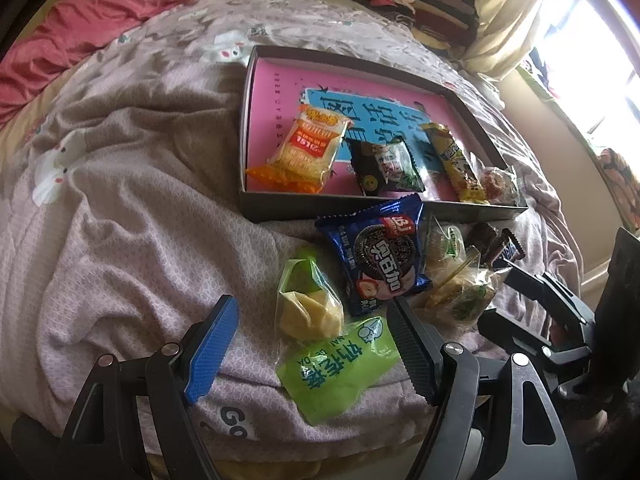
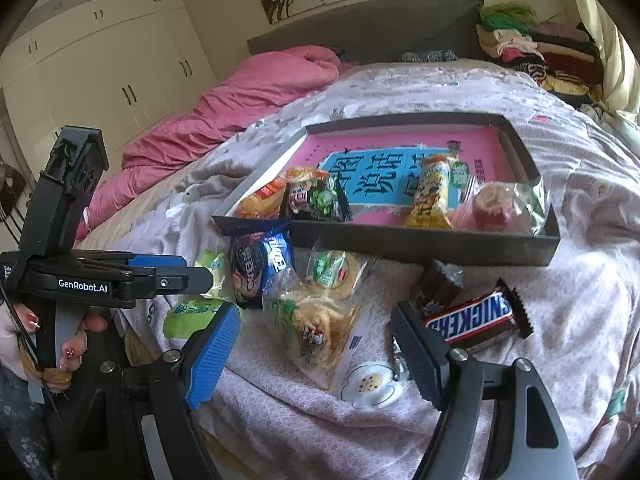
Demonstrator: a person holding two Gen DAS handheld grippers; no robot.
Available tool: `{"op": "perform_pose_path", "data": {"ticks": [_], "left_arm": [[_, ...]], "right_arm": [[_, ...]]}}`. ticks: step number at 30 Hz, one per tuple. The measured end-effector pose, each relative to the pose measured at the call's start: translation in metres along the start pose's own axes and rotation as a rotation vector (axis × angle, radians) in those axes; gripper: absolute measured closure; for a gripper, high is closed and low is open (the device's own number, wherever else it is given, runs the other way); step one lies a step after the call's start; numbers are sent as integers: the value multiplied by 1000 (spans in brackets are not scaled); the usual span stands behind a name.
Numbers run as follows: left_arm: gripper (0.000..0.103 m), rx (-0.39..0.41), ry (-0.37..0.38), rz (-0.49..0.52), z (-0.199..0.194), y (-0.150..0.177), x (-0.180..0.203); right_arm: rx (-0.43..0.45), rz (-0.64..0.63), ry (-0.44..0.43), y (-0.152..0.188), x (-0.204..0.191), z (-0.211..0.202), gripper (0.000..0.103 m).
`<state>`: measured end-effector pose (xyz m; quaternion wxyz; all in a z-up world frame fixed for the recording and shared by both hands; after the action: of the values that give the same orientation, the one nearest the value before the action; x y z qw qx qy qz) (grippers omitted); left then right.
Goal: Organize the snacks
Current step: 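Move both tools from the tray back toward the loose snacks beside it, then grasp the clear bread-roll bag with the right tool while the left tool grasps the yellow-filled bag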
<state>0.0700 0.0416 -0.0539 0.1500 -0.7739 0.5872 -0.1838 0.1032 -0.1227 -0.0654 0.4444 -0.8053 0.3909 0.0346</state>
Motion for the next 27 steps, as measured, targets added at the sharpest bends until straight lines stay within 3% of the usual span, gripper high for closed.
{"op": "perform_pose_path", "data": {"ticks": [4,8,16,27], "left_arm": [[25,-14,10,8,6,1,3],[36,-14,14,25,10,3,9],[40,-11,11,39,17,2,14],[42,-11,12,29,22,1,12]], "right_arm": [[-19,4,-2,2,-2,7,26],[-35,13,-2,3,-1,14,26],[-54,24,-16,5,2,25,26],[-74,0,-25,6,0,28,55]]}}
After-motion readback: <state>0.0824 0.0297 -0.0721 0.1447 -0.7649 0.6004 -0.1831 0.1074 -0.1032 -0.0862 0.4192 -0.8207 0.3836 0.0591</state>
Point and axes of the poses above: each gripper's, at about its wrist camera, not at the fingertips, and z roughly the way its jaws point, x to its right, y to its underside, the point moved 1 cm from there along z, roughly the way its jaws point, and after that the axes turned 10 degrees about -y, right-handed, at the moved point
